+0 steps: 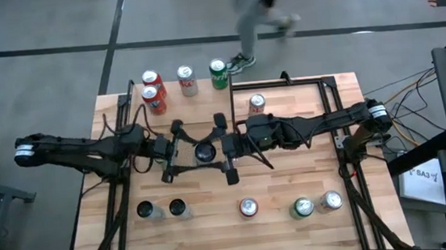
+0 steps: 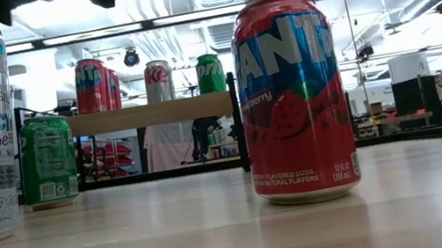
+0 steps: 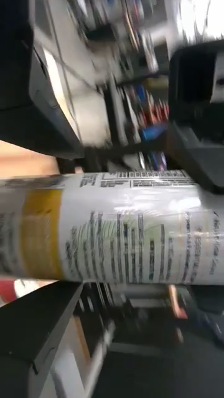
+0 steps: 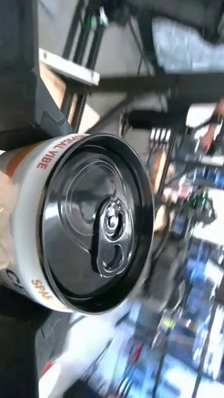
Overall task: Place canned beverage on shelf
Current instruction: Put the white and yellow soda can on the shelf
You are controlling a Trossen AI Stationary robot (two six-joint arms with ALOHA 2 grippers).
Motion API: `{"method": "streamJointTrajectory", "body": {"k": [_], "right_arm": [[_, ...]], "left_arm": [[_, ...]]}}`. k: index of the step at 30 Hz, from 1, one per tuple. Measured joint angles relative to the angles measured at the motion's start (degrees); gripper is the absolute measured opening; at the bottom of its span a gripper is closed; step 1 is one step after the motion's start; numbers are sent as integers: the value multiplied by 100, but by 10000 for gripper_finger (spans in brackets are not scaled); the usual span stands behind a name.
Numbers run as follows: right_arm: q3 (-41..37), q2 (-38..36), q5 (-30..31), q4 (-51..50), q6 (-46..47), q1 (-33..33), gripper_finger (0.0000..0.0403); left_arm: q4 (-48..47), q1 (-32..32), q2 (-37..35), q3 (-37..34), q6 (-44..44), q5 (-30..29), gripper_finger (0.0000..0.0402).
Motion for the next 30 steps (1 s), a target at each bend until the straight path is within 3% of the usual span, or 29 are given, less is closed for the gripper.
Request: {"method": "streamJointTrajectory", "body": {"k": [7,13,20,30], "right_arm": [[-2,-234,1508,-557,824,-131,238],[-3,-286,1598,-843,1485,-644,238],[-4,36,1045,-623,1944,-1385,240],[-4,527,1001,191,2238,-2043,242]], "left_arm": [[-1817,31,-722,515,599,-1934,317],[-2494,31,-1194,733,1176,-3290,318],[-2514,105,-1872,542,1561,-3348,318],[-2583,358,-2842,-24,1489,-3365,318]]}}
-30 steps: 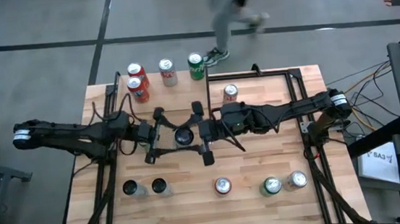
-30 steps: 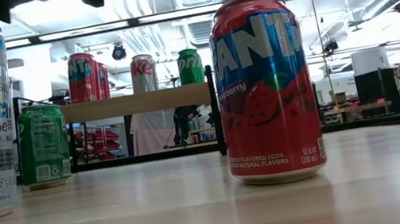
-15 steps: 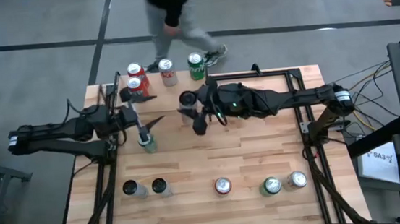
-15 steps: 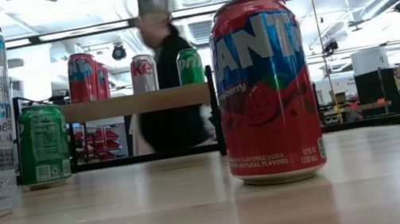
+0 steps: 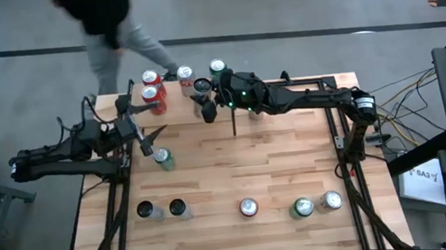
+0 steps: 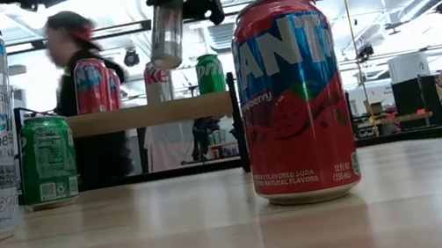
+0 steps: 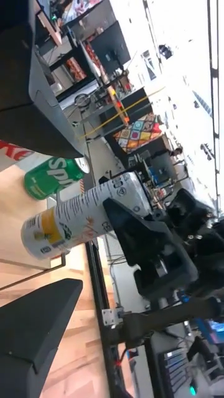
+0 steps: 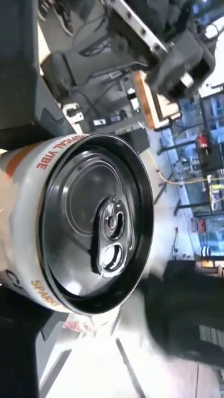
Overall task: Place canned beverage on shelf
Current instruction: Put the white and yellow soda can on the shelf
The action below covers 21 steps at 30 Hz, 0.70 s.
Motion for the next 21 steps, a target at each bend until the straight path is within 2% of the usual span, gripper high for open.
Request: {"method": "streamJointTrajectory", "body": {"k": [5,9,21], "right_arm": [[0,63,1,128,55,-165,242],[0,114,3,119,110,-260,242],[0,448,48,260,89,-295,242]], "left_arm": [[348,7,-481,-264,65,-84,318],[276,7,-757,-277,61,-135,318],[189,7,-881,-297,77,-144,318]]}}
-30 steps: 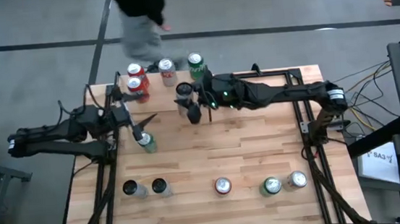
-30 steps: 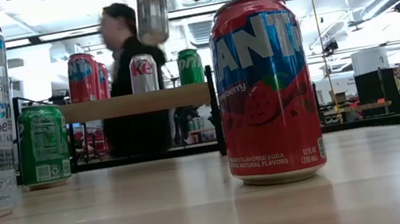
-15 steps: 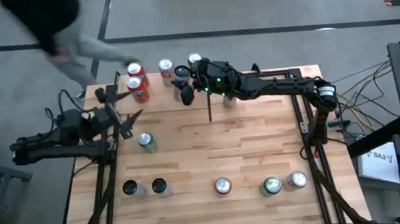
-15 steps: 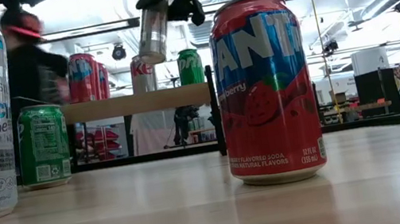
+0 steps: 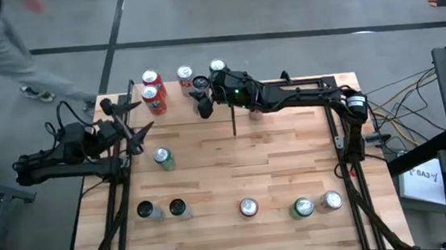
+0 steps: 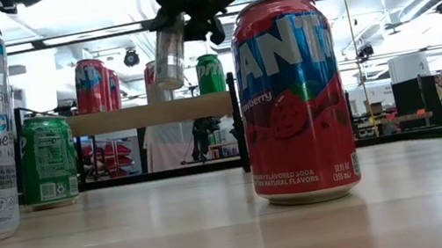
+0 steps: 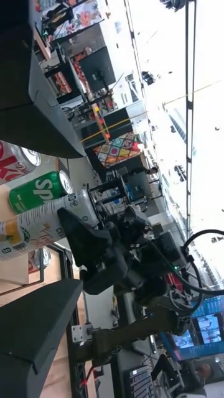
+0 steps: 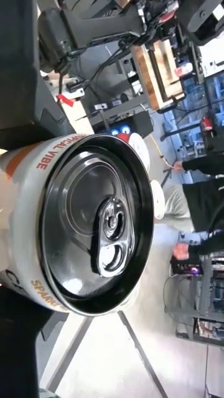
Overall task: Place canned beverage on shelf
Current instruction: Put the white and yellow soda can on the shelf
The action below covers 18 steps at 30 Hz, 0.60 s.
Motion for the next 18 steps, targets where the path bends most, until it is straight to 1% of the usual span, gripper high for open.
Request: {"method": "streamJointTrajectory", "body": {"k": [14,18], "right_arm": [[0,2,4,-192,-644,165,242],[-4,3,23,-178,-633,205,242]], "left_arm": [[-2,0,2,0,61,-2,318],[-4,0,2,0,63,-2,318]]}}
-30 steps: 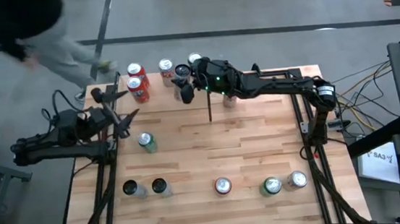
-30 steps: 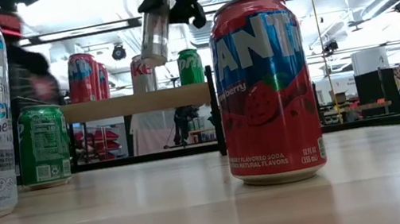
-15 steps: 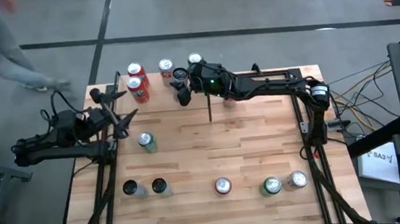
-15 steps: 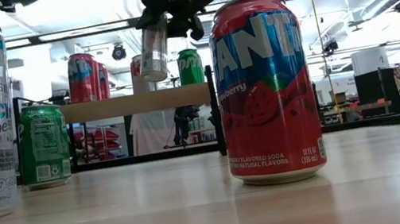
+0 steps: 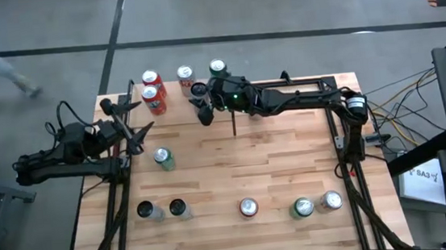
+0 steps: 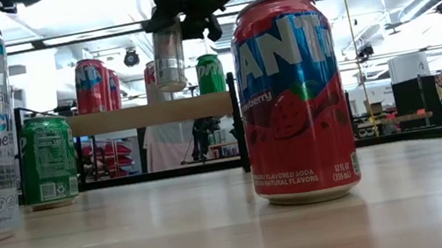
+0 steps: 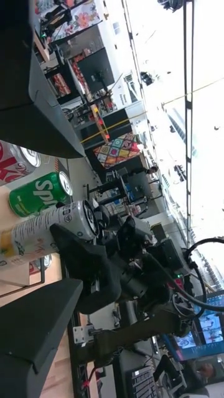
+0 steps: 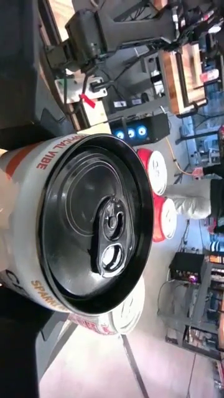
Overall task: Place canned beverage on shelf
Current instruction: Put the white and yellow soda can on the shelf
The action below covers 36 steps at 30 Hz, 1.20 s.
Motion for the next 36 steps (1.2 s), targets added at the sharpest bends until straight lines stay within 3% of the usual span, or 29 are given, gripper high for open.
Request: {"method": "streamJointTrajectory", "body": {"k": [6,15,36], "right_arm": [[-24,150,588,27,-12,94,242],[-22,281,663,82,92,96,244],[-7,349,738,180,33,96,316]], "left_arm": [[-10,0,5,0,4,0,318],[-37,0,13,0,44,0,318],[-39,0,13,0,70,0,318]]}}
